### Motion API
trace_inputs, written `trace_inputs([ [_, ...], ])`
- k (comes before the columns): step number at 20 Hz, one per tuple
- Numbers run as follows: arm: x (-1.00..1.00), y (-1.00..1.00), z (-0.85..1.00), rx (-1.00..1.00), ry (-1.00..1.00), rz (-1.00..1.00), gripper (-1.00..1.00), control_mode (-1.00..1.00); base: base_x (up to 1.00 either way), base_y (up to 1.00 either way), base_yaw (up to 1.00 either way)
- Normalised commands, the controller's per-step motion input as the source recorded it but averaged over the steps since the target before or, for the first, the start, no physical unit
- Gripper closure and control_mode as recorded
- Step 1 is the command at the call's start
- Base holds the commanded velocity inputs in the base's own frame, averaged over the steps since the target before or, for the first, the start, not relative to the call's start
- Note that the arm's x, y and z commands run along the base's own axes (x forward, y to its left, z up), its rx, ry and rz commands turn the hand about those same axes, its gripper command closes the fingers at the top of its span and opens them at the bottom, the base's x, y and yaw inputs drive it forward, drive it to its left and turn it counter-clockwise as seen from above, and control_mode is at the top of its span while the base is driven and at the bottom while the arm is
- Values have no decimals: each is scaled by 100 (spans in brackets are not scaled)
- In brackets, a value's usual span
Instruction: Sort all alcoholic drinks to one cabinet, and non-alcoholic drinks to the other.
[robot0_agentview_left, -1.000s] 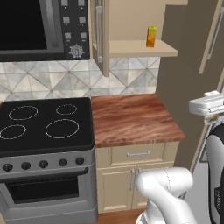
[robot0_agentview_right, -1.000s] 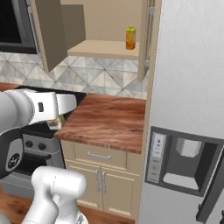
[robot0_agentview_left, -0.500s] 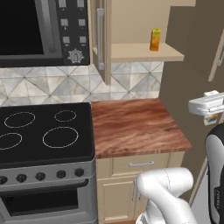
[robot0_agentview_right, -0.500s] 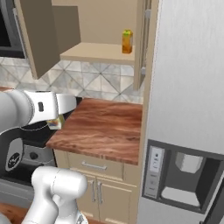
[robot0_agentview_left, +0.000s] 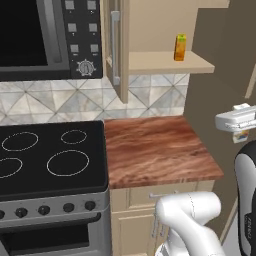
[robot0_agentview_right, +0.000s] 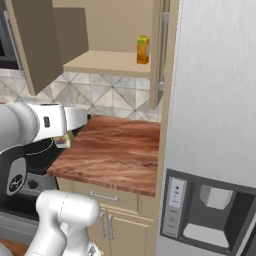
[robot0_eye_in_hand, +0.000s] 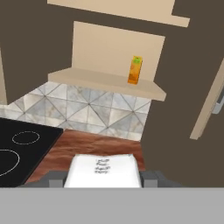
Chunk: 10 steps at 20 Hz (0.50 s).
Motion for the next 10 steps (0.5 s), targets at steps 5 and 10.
trace_inputs([
  [5,0,0,0,0,0,0,100,100,30,-8,0],
  [10,0,0,0,0,0,0,100,100,31,-9,0],
])
